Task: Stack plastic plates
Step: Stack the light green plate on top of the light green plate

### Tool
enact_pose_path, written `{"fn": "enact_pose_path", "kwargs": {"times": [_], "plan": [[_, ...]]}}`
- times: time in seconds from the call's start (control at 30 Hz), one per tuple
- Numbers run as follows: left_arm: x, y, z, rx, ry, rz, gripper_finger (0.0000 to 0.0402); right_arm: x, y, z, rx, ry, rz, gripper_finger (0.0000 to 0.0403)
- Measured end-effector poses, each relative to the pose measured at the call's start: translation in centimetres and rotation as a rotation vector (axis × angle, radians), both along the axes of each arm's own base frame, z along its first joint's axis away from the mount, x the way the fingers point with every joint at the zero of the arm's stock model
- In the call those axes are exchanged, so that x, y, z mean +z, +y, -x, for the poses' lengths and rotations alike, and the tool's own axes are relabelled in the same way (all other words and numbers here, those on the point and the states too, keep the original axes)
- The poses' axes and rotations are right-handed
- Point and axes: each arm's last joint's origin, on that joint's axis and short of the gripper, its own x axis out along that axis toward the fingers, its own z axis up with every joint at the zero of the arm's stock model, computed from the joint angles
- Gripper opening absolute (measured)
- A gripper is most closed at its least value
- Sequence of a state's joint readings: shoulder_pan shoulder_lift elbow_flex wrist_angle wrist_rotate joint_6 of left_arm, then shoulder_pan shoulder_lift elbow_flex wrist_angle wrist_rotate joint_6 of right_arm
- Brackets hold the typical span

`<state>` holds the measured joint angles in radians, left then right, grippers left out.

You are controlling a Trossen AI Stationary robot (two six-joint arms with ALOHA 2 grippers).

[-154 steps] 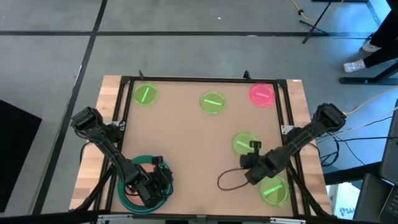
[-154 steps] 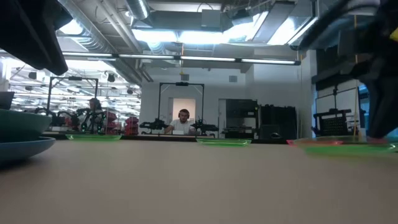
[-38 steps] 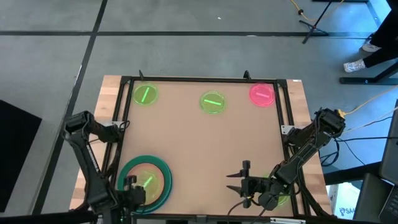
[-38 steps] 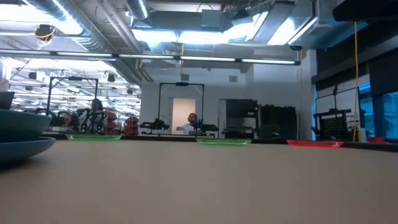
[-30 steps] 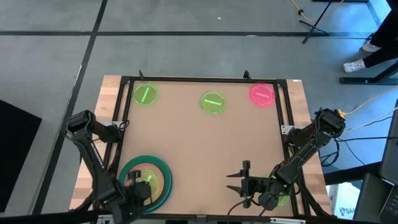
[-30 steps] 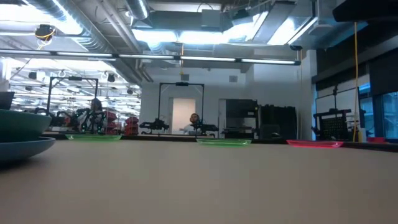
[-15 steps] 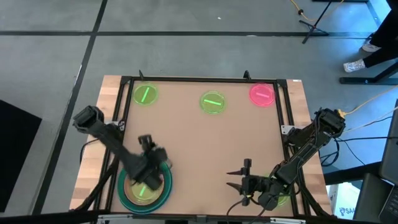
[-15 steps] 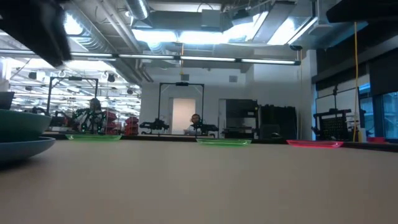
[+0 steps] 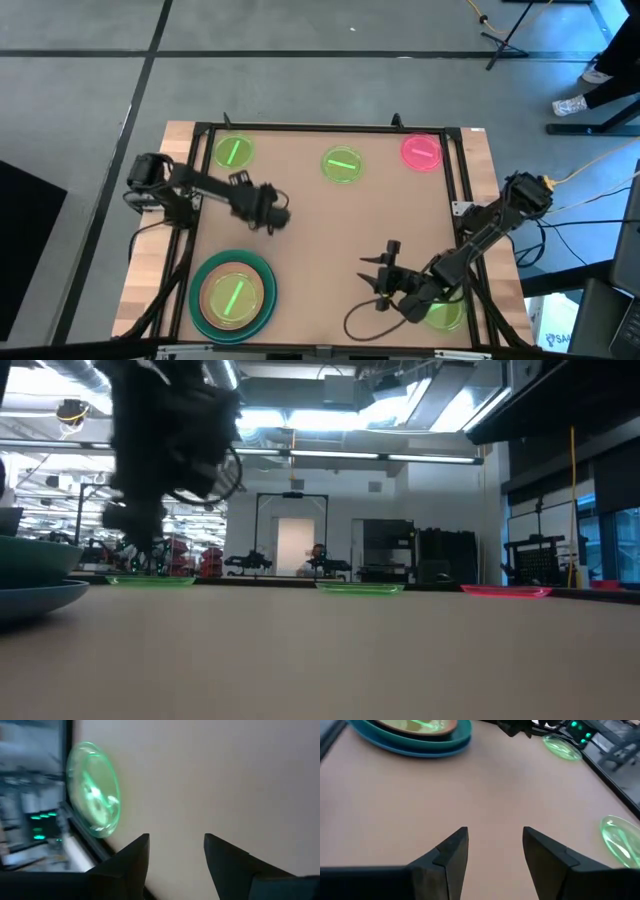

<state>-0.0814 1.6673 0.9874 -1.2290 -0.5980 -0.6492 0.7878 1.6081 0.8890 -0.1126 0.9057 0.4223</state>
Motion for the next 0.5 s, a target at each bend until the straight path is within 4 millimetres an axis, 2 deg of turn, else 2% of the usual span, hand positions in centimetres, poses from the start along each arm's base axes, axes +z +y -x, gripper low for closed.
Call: {"fn": "enact_pose_path", "kwargs": {"times": [0.23,0.37,0.5], "plan": [[-0.1,6.6,1.7,0.086,-0.164,0.069,0.0183,-0.2,-1.0,-0.6,-0.037,0.021,0.02,0.0182],[-0.3,9.5,2.9,0.123,-0.201,0.061,0.0183,-0.4,-1.2,-0.5,-0.036,0.047,0.048,0.0182],[-1.3,12.0,4.0,0.142,-0.227,0.163,0.0183,-0.5,-1.5,-0.3,-0.068,0.05,0.111,0.0182]]}}
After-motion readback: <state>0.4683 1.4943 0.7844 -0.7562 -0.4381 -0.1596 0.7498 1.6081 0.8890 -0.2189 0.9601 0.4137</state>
